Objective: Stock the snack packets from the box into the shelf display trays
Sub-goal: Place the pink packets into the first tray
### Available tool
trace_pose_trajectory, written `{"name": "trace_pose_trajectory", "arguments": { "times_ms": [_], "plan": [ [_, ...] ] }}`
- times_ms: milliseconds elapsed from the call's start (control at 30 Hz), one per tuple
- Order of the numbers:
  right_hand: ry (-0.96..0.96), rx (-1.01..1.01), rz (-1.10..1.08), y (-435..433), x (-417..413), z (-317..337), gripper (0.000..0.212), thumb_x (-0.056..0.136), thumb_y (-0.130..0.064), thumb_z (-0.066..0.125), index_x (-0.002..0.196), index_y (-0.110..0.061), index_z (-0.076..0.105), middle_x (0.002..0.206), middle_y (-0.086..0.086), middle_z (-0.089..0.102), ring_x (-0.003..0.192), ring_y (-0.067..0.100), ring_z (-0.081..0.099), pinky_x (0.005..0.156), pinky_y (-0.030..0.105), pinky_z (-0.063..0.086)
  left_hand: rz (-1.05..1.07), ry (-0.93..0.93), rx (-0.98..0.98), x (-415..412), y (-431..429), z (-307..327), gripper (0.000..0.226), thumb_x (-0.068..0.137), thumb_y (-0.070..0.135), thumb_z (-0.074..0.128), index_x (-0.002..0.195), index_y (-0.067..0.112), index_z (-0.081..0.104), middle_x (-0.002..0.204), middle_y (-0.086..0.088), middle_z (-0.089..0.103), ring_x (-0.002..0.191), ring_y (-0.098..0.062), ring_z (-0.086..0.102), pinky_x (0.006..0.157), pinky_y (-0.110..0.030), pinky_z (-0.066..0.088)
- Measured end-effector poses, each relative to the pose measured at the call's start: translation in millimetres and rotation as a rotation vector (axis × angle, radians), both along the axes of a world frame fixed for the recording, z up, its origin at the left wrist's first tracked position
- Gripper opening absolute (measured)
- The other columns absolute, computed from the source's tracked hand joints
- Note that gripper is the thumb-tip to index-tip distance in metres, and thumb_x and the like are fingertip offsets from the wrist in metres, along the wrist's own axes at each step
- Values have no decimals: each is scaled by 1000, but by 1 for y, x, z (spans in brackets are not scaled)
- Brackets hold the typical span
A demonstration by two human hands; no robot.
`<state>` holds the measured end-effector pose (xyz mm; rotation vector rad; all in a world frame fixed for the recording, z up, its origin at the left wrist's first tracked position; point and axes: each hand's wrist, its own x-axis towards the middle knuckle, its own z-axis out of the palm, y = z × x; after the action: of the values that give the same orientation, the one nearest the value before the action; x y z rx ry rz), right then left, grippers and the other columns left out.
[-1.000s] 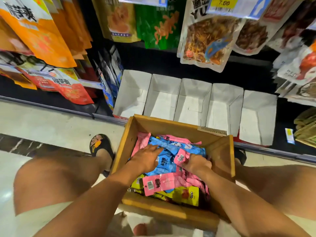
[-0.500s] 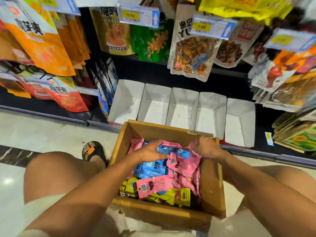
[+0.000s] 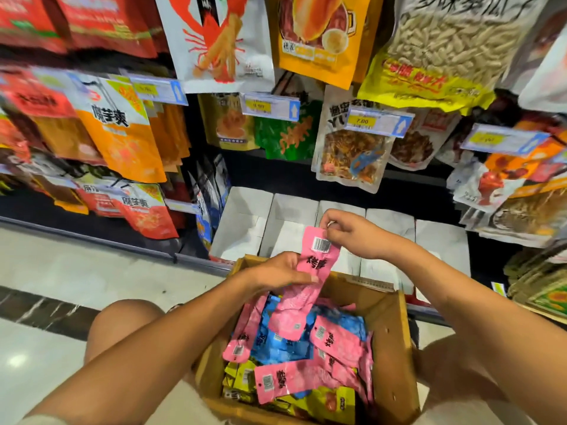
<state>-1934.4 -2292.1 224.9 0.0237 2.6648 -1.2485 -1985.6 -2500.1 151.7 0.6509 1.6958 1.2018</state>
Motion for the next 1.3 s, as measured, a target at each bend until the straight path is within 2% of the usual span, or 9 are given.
{"name": "trace_pose_trajectory", "arguments": {
  "times_ms": [67, 200, 300, 467, 633, 800, 933, 1100, 1300],
  "plan": [
    [6, -50, -27, -1, -10, -7, 9, 99, -13, 55, 94, -20, 58, 61, -5, 61, 60, 16, 50, 59, 33, 38, 45, 5, -29, -9, -4, -3, 22, 90, 24, 78, 111, 26, 74, 81, -10, 61, 66, -23, 52, 63, -34, 44],
    [-17, -170, -280, -1, -19, -45, 11, 102, -24, 53, 103, -20, 63, 90, 1, 73, 76, 15, 71, 68, 30, 49, 143, 58, -105, -33, -14, -20, 22, 98, 7, 66, 119, 2, 67, 82, 1, 74, 70, -13, 67, 72, -35, 60],
    [-130, -145, -388, 1, -8, -98, 13, 101, -21, 54, 98, -17, 66, 96, 4, 73, 78, 20, 73, 65, 24, 51, 241, 138, -142, -50, -17, -29, 10, 98, 4, 65, 105, 11, 67, 63, 9, 68, 50, -2, 58, 56, -24, 51],
    [-442, 119, -151, 1, 20, -191, 17, 94, -11, 58, 98, -24, 69, 98, -3, 72, 88, 14, 68, 71, 21, 51, 377, 204, -151, -76, -11, -46, 19, 96, 7, 68, 114, 2, 72, 106, -17, 76, 86, -22, 69, 89, -43, 56],
    [-512, 345, -48, -13, 29, -252, 43, 93, -9, 58, 135, -18, 59, 132, 3, 63, 121, 24, 60, 98, 23, 45, 422, 200, -167, -89, -5, -55, 19, 97, 7, 67, 114, 3, 72, 106, -10, 76, 95, -26, 71, 86, -34, 55],
    [-554, 491, -7, -16, 38, -295, 53, 85, -11, 58, 132, -34, 59, 126, 3, 66, 115, 26, 64, 94, 37, 54, 417, 183, -201, -94, 4, -56, 4, 95, 18, 71, 96, 22, 72, 95, -1, 76, 88, -21, 70, 81, -34, 53],
    [-532, 471, -36, -5, 42, -311, 23, 85, -16, 62, 100, -31, 70, 110, -1, 71, 104, 22, 68, 87, 34, 56, 429, 168, -179, -97, 5, -57, 6, 95, 17, 72, 95, 23, 73, 94, 0, 76, 90, -21, 72, 86, -38, 55],
    [-519, 336, 53, 16, 45, -289, 17, 92, -18, 67, 80, -29, 62, 82, -18, 64, 78, 3, 62, 66, 9, 43, 400, 163, -196, -96, 7, -49, 8, 95, 16, 72, 92, 24, 71, 90, 0, 75, 85, -21, 71, 87, -41, 57],
    [-397, 240, 70, 41, 41, -240, 5, 91, -23, 61, 89, -23, 66, 86, -2, 71, 81, 17, 66, 78, 40, 54, 382, 156, -186, -91, 9, -42, 13, 94, 17, 72, 107, 14, 72, 92, -6, 76, 84, -27, 73, 90, -49, 58]
  ]
}}
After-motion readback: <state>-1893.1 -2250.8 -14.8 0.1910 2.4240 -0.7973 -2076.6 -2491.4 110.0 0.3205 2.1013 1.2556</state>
